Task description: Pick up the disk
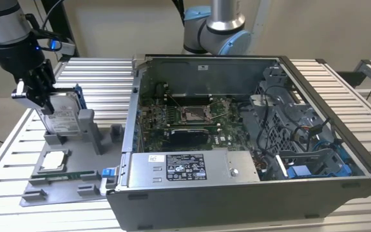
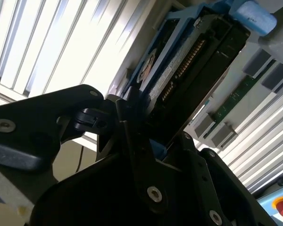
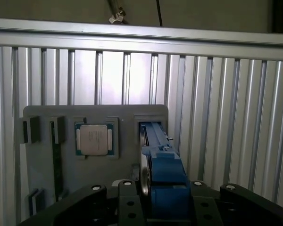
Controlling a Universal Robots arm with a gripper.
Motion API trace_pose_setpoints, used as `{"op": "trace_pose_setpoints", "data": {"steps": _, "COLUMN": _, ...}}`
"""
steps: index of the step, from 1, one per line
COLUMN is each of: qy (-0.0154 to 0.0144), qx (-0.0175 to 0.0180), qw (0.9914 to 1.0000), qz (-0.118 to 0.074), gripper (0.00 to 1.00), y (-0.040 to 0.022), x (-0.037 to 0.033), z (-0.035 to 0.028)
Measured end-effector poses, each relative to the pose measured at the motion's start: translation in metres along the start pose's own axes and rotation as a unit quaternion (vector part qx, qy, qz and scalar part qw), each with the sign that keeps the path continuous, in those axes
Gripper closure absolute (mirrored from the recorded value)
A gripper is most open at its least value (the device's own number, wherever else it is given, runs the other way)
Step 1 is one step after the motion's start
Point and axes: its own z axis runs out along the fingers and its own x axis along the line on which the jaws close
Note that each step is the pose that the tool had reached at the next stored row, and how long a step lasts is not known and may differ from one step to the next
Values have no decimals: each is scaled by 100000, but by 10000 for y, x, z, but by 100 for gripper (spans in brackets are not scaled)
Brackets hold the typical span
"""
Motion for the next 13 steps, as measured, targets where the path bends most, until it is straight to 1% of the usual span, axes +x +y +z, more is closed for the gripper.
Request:
{"op": "trace_pose_setpoints", "data": {"steps": 2, "qy": -2, "qx": 121, "qw": 100000, "qz": -4, "gripper": 100, "y": 6, "x": -1, "z": -49}}
{"op": "trace_pose_setpoints", "data": {"steps": 5, "qy": 4, "qx": 173, "qw": 100000, "qz": -6, "gripper": 100, "y": 9, "x": -2, "z": -126}}
{"op": "trace_pose_setpoints", "data": {"steps": 6, "qy": 3, "qx": 188, "qw": 100000, "qz": -1, "gripper": 100, "y": 8, "x": -3, "z": -161}}
{"op": "trace_pose_setpoints", "data": {"steps": 11, "qy": 8, "qx": 229, "qw": 100000, "qz": -4, "gripper": 100, "y": 4, "x": -7, "z": -383}}
{"op": "trace_pose_setpoints", "data": {"steps": 12, "qy": 14, "qx": 342, "qw": 99999, "qz": -12, "gripper": 100, "y": 4, "x": -7, "z": -401}}
{"op": "trace_pose_setpoints", "data": {"steps": 13, "qy": 13, "qx": 596, "qw": 99998, "qz": -10, "gripper": 100, "y": 8, "x": -8, "z": -400}}
